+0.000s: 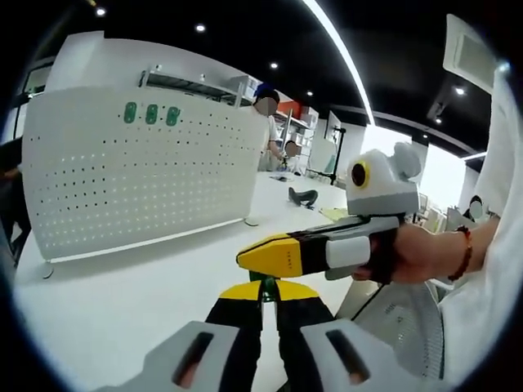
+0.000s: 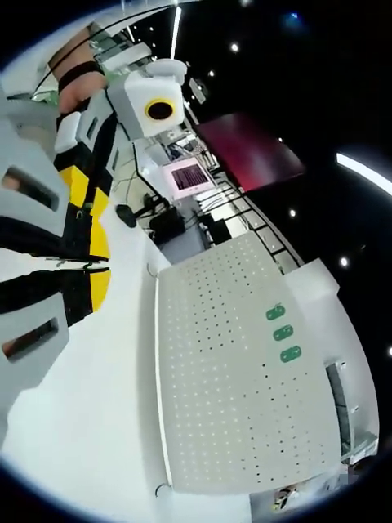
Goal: Insert the hook assembly into the mounting plate slot until the hook locks in place.
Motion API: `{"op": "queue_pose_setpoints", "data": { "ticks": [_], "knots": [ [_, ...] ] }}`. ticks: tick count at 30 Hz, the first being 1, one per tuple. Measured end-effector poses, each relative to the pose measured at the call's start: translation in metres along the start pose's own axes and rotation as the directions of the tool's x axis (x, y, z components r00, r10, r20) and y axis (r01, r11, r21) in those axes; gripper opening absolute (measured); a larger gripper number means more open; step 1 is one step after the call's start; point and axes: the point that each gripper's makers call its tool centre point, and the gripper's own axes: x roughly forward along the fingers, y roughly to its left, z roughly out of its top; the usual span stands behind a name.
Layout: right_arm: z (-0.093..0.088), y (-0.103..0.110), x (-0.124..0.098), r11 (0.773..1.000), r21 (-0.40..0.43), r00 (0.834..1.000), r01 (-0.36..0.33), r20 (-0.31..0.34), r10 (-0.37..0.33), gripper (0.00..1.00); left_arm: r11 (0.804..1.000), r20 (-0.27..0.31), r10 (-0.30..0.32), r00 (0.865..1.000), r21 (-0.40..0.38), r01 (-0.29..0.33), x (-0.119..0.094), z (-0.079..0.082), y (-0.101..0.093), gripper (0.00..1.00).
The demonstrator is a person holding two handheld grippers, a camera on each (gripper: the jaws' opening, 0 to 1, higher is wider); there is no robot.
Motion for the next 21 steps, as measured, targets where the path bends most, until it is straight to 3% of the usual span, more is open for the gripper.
{"op": "queue_pose_setpoints", "data": {
  "ticks": [14,21],
  "knots": [
    [-0.005,0.001,0.002,0.998,0.062,0.999,-0.033,-0.028,0.035,0.03,1.000,0.008,0.005,1.000,0.006,-0.005,-0.002,-0.004,0.004,0.04],
    [0.007,0.004,0.000,0.994,0.093,0.997,-0.065,0.043,0.061,0.04,1.000,0.035,0.028,0.999,-0.005,-0.027,-0.005,0.001,0.011,0.04]
  ]
}}
